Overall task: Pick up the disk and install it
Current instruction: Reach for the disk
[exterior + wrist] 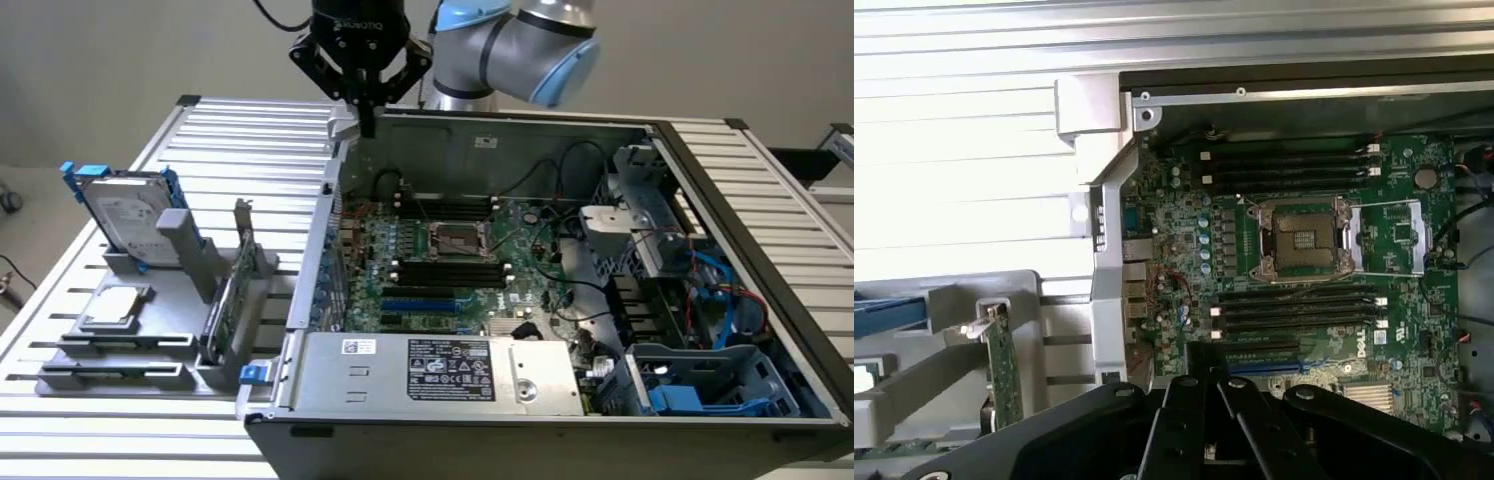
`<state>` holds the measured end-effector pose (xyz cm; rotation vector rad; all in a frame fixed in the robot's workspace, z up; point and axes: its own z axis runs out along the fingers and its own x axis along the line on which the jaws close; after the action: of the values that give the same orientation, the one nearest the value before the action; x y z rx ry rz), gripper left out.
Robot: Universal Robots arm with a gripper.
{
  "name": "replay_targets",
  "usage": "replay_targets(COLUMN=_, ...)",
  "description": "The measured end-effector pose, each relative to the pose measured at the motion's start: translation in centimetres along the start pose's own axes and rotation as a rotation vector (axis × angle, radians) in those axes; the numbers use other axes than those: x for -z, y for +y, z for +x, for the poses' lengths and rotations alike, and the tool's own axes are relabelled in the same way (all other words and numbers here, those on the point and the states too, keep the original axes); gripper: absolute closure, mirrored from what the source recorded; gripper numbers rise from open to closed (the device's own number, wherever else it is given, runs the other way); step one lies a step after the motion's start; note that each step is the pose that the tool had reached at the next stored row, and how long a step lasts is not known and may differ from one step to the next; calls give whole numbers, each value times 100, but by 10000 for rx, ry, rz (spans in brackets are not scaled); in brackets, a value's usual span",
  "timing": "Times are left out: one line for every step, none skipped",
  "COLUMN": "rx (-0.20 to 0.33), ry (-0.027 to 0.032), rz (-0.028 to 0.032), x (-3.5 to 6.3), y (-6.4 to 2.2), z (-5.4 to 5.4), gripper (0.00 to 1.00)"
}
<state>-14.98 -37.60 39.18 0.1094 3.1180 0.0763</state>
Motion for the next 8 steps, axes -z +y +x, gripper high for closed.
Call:
replay_targets(rx=1, ry=0, rz=4, x=-1, y=30, z=36, gripper=89)
replay_targets(rx=3, ry=2, rz=9, x=-2, y=57, z=71, gripper=89)
replay_targets(rx=4, ry=0, rz=12, x=-4, y=83, z=106, gripper=89)
replay_targets(rx=7, ry=0, rz=18, x=-5, y=109, z=142, gripper=89)
replay_targets(rx=7, ry=-1, rz=24, x=-6, y=134, z=179, gripper=89)
replay_targets(rx=8, ry=-1, rz=32, x=-7, y=157, z=216, gripper=89)
replay_targets(rx=12, ry=-1, rz=40, x=-7, y=180, z=258, gripper=89)
replay_targets(rx=10, ry=-1, rz=44, x=-8, y=199, z=304, gripper=89)
